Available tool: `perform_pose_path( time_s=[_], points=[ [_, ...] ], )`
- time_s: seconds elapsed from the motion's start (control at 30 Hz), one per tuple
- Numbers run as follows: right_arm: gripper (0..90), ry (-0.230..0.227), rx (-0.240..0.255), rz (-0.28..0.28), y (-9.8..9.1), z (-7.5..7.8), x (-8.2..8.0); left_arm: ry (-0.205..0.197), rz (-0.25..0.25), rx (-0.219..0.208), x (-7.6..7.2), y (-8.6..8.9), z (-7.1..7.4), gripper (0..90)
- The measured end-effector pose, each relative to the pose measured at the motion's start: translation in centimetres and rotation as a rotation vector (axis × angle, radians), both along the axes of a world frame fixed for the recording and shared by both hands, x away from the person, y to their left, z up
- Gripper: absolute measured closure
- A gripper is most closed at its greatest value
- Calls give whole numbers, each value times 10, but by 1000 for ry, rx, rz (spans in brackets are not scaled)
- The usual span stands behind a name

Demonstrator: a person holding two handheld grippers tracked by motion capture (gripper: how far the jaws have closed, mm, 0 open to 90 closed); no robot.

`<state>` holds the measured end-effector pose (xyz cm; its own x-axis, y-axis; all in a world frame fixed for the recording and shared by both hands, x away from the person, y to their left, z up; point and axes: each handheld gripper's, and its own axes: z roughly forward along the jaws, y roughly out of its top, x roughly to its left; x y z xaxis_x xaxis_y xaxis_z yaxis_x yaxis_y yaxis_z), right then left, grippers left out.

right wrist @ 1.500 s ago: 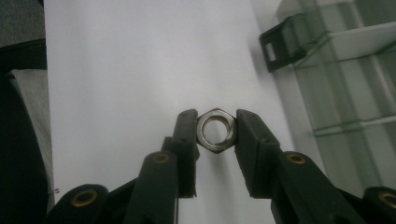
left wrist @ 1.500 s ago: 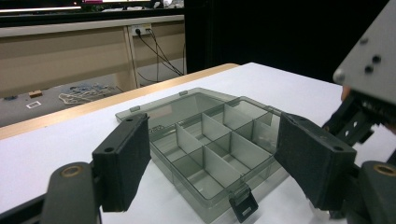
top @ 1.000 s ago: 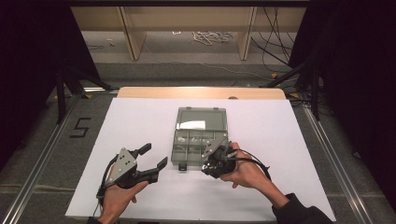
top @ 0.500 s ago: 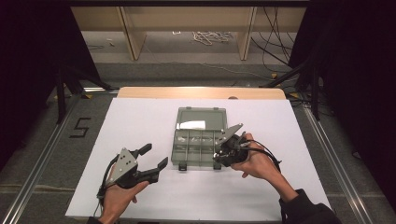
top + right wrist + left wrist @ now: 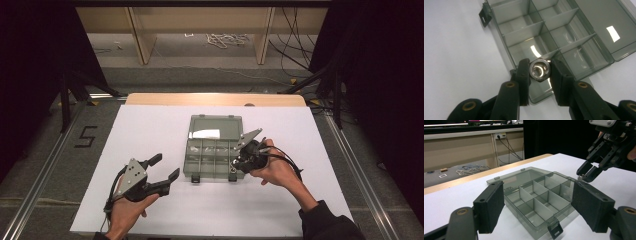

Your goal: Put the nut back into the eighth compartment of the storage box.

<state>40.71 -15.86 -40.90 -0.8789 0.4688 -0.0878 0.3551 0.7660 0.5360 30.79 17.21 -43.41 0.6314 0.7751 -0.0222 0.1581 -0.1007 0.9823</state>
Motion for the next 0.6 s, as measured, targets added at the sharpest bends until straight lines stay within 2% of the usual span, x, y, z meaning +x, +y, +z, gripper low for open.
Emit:
perform_pose_path(
  time_s=[0.6],
  points=[
    [702,30,-42,-14,3,-16,10,4,-4,6,1,-1,-1,255]
  ],
)
